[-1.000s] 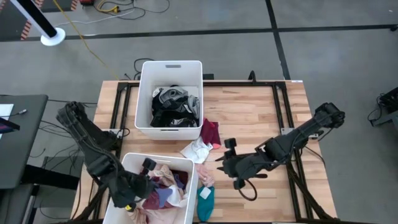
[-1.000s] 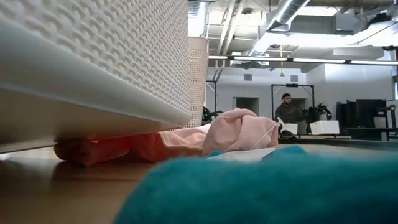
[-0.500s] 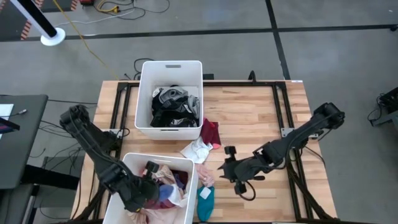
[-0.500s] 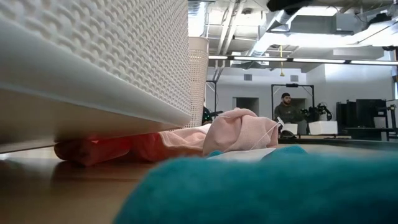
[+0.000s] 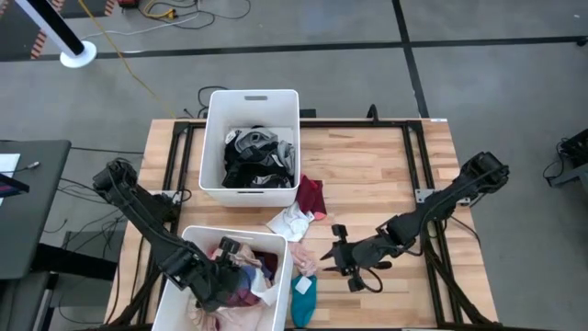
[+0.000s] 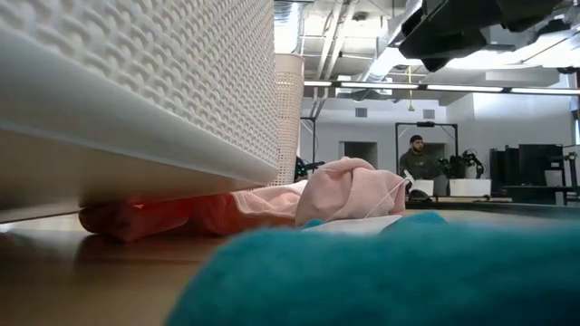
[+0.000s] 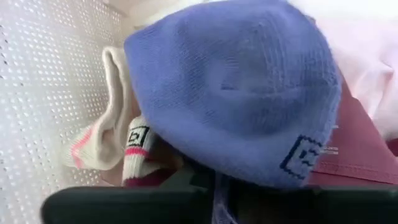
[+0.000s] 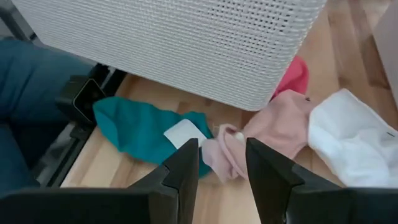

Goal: Sort clothes
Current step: Put the purple sock into the bottom white laundry bin

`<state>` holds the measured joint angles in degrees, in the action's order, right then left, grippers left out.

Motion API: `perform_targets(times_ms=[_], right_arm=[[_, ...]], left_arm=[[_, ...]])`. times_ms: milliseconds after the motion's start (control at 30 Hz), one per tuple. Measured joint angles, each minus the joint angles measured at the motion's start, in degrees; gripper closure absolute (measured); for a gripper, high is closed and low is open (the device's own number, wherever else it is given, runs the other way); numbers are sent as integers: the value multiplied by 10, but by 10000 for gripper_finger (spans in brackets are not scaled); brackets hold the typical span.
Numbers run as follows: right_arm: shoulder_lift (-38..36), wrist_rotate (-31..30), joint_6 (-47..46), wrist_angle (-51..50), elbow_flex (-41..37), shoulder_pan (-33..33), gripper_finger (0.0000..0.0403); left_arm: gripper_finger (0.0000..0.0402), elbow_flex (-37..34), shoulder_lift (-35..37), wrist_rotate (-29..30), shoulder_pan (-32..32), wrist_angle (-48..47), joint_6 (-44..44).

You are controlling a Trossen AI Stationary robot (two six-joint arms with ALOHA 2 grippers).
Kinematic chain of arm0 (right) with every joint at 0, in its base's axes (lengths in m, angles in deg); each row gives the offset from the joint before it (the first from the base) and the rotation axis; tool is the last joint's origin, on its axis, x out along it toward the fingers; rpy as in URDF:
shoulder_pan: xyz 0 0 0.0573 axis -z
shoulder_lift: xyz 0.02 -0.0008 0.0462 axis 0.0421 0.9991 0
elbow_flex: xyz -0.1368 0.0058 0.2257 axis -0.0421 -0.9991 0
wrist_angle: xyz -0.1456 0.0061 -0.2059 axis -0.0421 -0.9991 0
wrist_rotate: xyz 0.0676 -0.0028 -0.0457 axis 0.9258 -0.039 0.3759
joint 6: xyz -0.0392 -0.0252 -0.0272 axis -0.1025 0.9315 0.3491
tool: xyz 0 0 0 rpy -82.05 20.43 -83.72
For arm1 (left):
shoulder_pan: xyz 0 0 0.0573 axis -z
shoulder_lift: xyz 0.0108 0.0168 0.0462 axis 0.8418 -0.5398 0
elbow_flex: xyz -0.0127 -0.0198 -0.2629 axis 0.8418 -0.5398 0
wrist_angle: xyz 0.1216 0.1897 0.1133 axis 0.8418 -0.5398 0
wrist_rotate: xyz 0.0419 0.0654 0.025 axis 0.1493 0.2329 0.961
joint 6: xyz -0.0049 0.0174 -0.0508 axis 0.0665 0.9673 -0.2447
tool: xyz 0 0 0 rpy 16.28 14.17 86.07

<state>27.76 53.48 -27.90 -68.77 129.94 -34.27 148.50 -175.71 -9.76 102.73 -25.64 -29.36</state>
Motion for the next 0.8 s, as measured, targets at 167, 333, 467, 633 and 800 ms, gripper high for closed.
perform_targets(times_ms=[167,333,467,633,800], right_arm=[[3,0,0,56,-28,0,255],[45,2,0,84,-32,0,255],[104,4,6,122,-32,5,254],[158,4,17,188,-32,16,227],[178,4,17,209,-32,30,174]], left_arm=[[311,0,0,0,-7,1,-3],[259,0,0,-27,-13,2,-4],[233,0,0,-72,-20,1,-4],[215,12,1,-129,-22,-2,-3],[209,51,3,-152,-22,-15,0]])
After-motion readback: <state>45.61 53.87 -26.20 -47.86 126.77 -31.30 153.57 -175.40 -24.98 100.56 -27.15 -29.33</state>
